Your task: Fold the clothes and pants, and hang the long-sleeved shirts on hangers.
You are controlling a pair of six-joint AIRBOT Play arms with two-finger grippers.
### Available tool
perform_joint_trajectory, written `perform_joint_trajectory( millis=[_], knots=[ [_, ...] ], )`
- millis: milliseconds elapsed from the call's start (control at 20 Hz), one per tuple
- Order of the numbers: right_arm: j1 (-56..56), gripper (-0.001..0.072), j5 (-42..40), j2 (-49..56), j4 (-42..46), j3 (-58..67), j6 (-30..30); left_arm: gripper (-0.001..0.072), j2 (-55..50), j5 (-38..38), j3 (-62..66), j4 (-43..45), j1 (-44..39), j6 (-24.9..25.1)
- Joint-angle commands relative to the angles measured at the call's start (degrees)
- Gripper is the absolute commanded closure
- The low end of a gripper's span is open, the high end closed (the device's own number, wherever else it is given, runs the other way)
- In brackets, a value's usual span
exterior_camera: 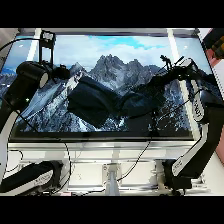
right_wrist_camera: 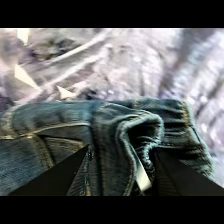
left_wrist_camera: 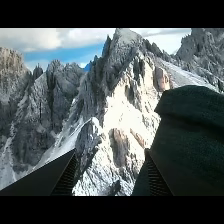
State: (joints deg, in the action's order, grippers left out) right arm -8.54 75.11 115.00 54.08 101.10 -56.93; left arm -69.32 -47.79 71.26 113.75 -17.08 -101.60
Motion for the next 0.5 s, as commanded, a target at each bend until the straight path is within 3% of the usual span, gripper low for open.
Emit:
perform_joint_trajectory(
  millis=[0, 300, 450],
  knots=[
    [0.02, 0.0256, 1.77, 0.02, -4.76, 0.35, 3.98, 0.0206, -0.02, 0.0, -0.02, 0.0, -0.04, 0.02],
    [0.13, 0.0258, 8.74, 0.02, -8.72, 2.36, 4.11, 0.0207, -0.02, 0.0, -0.02, 0.0, -0.04, 0.0],
    [1.55, 0.0258, 6.51, 0.02, -2.71, 2.36, 4.09, 0.0207, -0.02, 0.0, -0.02, 0.0, -0.02, 0.02]
  ],
)
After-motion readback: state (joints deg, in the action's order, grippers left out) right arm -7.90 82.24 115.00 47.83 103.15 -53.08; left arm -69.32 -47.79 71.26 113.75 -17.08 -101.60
